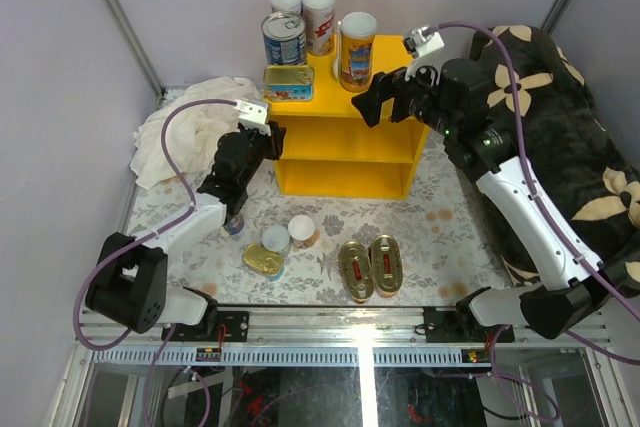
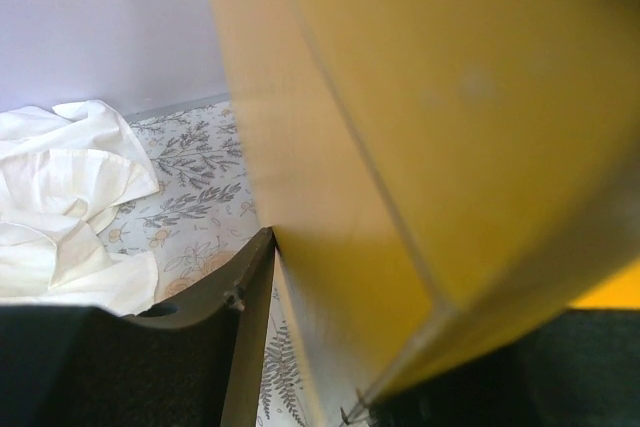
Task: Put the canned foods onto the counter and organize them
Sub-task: Adjust the counter at the center of the board.
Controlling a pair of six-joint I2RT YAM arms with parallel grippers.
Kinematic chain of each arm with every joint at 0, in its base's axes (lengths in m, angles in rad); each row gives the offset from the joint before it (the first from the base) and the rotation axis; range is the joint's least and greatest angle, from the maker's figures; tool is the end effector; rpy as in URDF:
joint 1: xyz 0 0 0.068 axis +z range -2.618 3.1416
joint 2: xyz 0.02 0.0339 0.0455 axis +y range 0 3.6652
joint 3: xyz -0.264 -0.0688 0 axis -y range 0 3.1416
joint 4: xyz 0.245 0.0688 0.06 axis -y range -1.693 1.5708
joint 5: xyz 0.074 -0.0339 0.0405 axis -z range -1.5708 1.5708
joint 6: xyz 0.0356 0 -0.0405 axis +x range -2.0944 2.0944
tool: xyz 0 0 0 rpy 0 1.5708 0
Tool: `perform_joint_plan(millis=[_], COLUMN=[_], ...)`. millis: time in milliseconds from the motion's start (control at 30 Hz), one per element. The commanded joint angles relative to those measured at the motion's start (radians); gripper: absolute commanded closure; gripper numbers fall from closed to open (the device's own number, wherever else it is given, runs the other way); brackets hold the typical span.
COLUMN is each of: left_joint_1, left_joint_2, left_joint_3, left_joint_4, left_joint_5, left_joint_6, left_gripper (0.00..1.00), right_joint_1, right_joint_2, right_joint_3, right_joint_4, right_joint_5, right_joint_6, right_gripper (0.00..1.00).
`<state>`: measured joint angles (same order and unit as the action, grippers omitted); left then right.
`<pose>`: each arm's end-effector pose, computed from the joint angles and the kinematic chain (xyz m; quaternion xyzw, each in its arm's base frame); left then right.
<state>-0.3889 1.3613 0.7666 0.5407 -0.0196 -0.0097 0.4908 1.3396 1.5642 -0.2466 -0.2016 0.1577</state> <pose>0.2881 -0.1173 0.2782 0.1302 0.7142 -0.1292 0.6755 0.2558 0.1448 0.4811 -0.1873 0.6897 0.2898 0.6366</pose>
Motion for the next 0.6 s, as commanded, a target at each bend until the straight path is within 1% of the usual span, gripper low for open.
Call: perform_joint_plan(millis=[0,200,367,467,567], left_joint_1=[-0.01,-0.01,-0.013,-0.03,-0.053], left_joint_2=[-0.07,-0.083,-0.1,-0.117,-0.131], left_joint_3=[-0.012,-0.014,-0.026,-0.032,-0.034], left_joint_4=[0.012,-0.01,-0.022,-0.042,-0.07], left_joint_5=[0.25,0.349,0.413,0.419,0.412], left_joint_6=[-0.095,-0.088,-0.098,-0.093,-0.085], left_gripper=[1.0,1.0,1.0,1.0,1.0], right_joint_1=[0.003,0.004,0.004,0.004,0.003], right_joint_2=[-0.07,-0.146,-0.159,-0.148,-0.129], right_joint_3=[-0.063,-0.18,-0.217,-0.218,-0.207], right_joint_4=[0.118,0.222,0.266,0.286,0.29], right_joint_5=[-0.016,-0.011,-0.018,-0.032,-0.048], right_joint_6=[-0.015,-0.034,-0.07,-0.08,-0.086], right_gripper=[0.0,0.01,0.1,0.19,0.22])
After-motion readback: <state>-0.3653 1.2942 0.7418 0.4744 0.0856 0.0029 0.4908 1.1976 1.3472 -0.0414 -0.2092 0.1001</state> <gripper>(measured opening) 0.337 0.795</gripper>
